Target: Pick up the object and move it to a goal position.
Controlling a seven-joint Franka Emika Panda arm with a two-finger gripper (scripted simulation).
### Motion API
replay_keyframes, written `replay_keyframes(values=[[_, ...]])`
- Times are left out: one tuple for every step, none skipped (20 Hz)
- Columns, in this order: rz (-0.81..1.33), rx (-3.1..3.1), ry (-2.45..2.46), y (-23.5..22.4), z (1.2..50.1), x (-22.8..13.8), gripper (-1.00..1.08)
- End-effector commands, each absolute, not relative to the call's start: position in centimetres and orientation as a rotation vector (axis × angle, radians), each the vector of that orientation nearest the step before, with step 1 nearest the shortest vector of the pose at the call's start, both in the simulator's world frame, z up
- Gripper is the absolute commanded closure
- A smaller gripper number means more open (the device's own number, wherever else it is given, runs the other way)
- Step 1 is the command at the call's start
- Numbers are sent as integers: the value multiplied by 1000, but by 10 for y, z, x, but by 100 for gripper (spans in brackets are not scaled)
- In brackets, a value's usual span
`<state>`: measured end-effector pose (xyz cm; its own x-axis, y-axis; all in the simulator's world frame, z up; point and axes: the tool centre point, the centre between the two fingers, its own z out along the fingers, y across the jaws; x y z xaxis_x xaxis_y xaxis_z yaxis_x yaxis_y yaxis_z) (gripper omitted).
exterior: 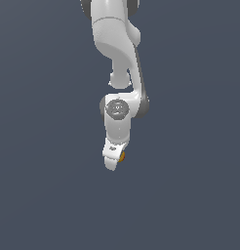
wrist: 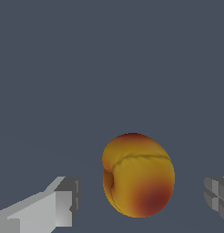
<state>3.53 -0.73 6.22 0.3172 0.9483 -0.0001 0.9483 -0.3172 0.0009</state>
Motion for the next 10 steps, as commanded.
replay_keyframes(values=[[-1,2549,1837,-7,48,34,-92],[-1,2548,1838,-7,44,34,-92],[-1,2548,1838,-7,40,34,-92],[0,2547,1839,-7,37,34,-92],[0,2547,1839,-7,35,35,-92],[0,2547,1839,-7,34,35,-92],[0,2547,1839,-7,34,35,-92],[0,2547,1839,-7,34,36,-92],[0,2547,1839,-7,34,36,108],[0,2547,1839,-7,34,36,108]])
